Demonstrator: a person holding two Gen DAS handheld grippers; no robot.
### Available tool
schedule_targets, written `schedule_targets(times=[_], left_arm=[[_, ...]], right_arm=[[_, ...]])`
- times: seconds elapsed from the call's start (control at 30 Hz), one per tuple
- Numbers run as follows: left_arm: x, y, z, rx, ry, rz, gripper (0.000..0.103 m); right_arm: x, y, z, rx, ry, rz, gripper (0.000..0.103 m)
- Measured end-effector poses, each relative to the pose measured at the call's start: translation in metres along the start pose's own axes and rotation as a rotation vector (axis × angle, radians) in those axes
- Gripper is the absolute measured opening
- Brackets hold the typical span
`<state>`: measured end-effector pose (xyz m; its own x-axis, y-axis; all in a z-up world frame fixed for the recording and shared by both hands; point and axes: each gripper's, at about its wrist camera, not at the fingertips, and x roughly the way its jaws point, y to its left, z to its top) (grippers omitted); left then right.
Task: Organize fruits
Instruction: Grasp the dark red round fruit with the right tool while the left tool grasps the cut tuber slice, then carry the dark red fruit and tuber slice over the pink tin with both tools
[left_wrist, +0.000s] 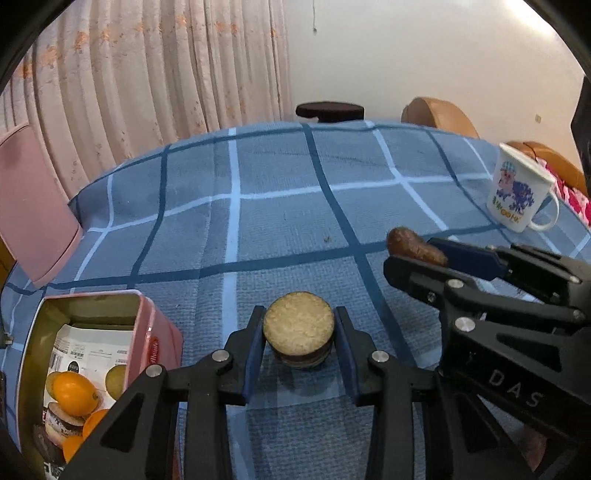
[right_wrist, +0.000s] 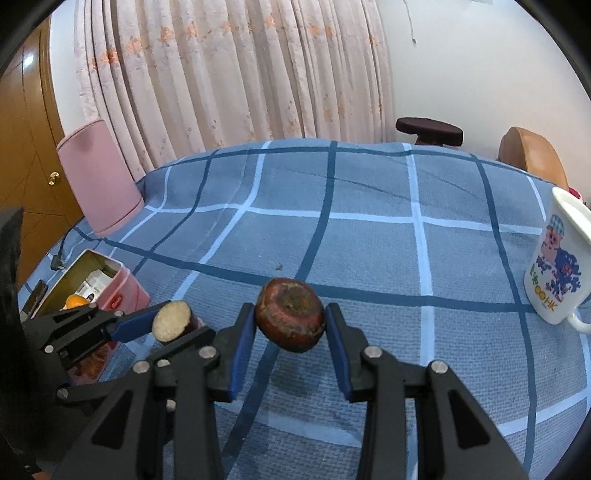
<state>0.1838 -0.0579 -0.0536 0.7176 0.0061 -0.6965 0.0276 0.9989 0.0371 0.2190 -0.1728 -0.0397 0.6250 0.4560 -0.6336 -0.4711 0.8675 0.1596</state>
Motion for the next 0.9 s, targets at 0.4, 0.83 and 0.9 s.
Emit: schedule_targets(times=[0.4,0.83,0.9], left_arm=[[-0.018,0.009,-0.003,-0.038,-0.088,0.001,0.038],[-0.036,0.013,-0.007,-0.063,-0.178,0.005,0.038],[-0.038,0.014,-0.009,-0.068,-0.187,0.004,0.038]], right_arm=[[-0.015,0.003,-0.002,-0.004,-0.082,-0.006,0.041],[-0.036,0.013,-0.005,-0.047,-0.204,-0.022,0.041],[-0.038,0.014,-0.006,-0.051,-0.214,-0.025,0.041]])
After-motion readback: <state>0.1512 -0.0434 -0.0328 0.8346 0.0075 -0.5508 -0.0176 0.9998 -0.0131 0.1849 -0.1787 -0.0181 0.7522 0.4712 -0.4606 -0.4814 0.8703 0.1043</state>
